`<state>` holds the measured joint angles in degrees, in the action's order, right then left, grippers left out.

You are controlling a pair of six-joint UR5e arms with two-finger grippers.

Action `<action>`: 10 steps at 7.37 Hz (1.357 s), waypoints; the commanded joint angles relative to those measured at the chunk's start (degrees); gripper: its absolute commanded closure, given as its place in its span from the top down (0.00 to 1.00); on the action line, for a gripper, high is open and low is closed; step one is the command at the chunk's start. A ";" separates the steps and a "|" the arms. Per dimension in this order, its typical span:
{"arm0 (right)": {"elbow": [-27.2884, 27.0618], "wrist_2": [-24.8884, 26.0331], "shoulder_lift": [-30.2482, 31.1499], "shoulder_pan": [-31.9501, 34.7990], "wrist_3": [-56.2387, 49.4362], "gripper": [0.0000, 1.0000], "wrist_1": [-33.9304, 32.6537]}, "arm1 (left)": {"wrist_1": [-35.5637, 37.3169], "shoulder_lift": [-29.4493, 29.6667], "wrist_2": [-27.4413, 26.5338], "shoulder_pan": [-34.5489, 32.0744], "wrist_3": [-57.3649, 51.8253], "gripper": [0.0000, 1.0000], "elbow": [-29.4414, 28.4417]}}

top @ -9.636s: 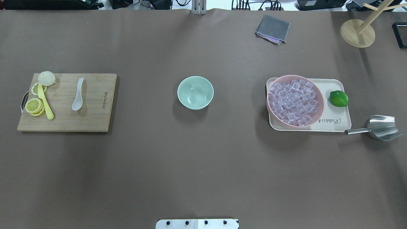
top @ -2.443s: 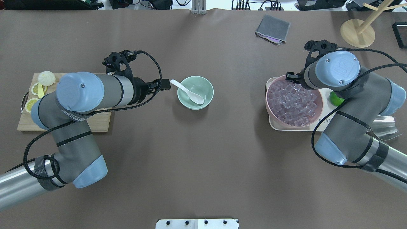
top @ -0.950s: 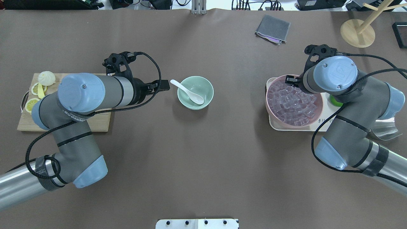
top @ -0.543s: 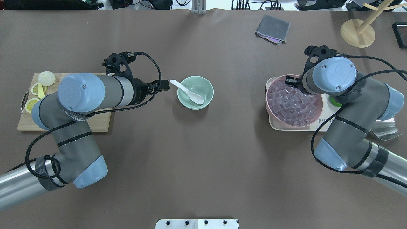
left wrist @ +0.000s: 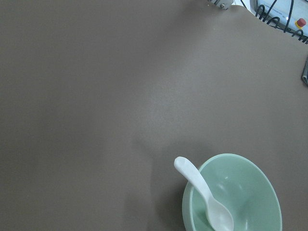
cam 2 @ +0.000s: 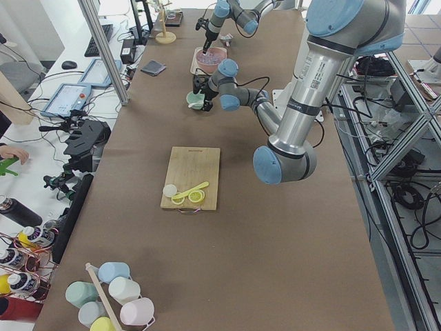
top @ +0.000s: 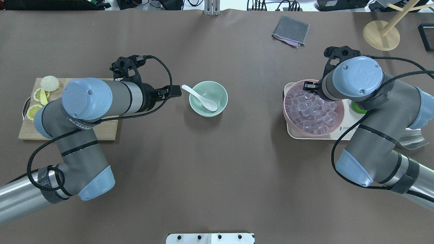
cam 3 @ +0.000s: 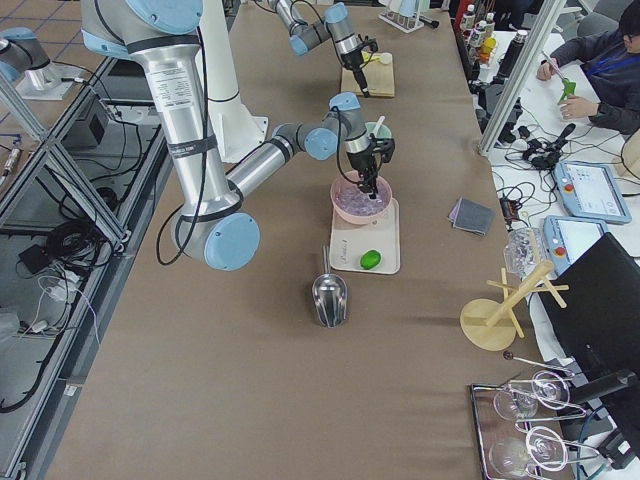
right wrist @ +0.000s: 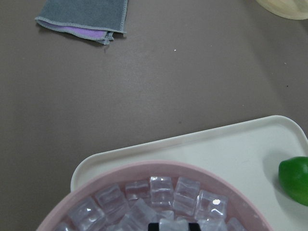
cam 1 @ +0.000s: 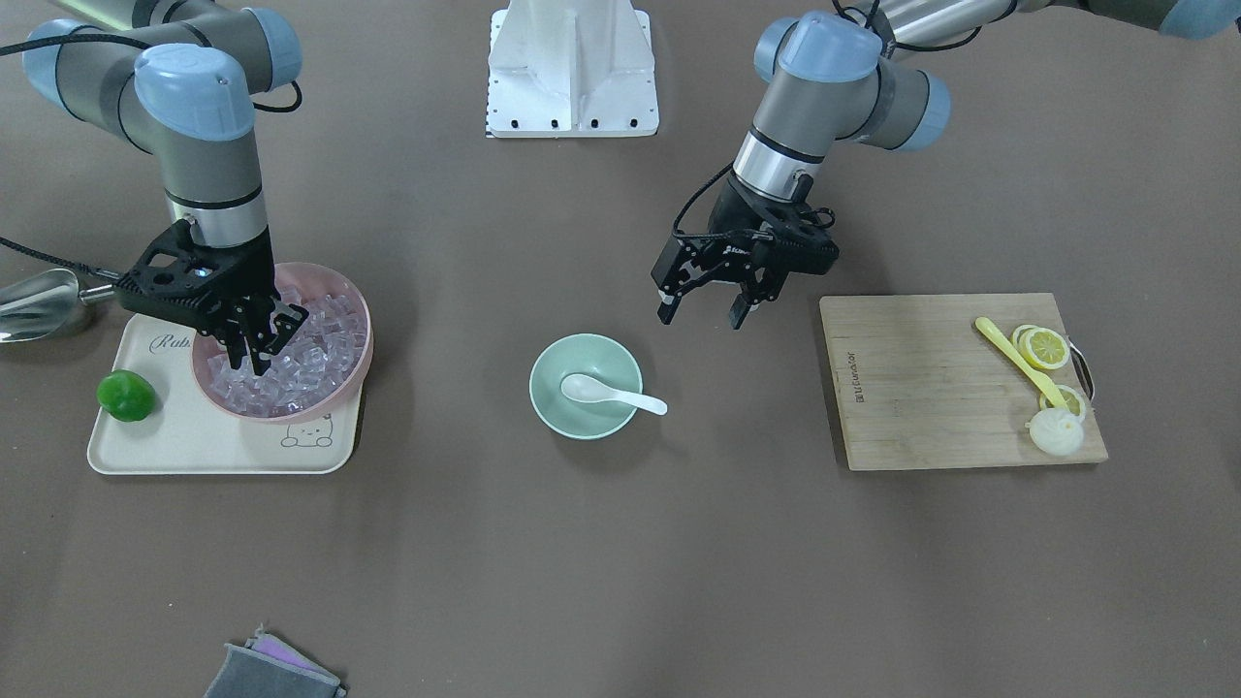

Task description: Put spoon and ice into bowl

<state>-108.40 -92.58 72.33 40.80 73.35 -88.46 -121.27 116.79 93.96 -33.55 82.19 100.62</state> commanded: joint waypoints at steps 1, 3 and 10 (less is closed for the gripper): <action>0.11 -0.14 -3.14 -0.45 -0.31 0.00 -0.84 | 4.07 0.01 5.22 -3.42 -7.08 0.98 0.62; 0.12 0.56 -7.36 -1.77 -2.24 0.00 -0.49 | 12.51 -2.16 16.05 -12.12 -23.65 0.98 1.41; 10.35 12.08 -22.46 -13.89 7.23 0.00 -0.49 | 35.22 -11.66 61.68 -46.93 -72.00 0.98 -14.07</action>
<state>-103.02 -81.64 54.24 28.72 78.34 -89.04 -87.53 106.68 141.84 -75.08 11.70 93.75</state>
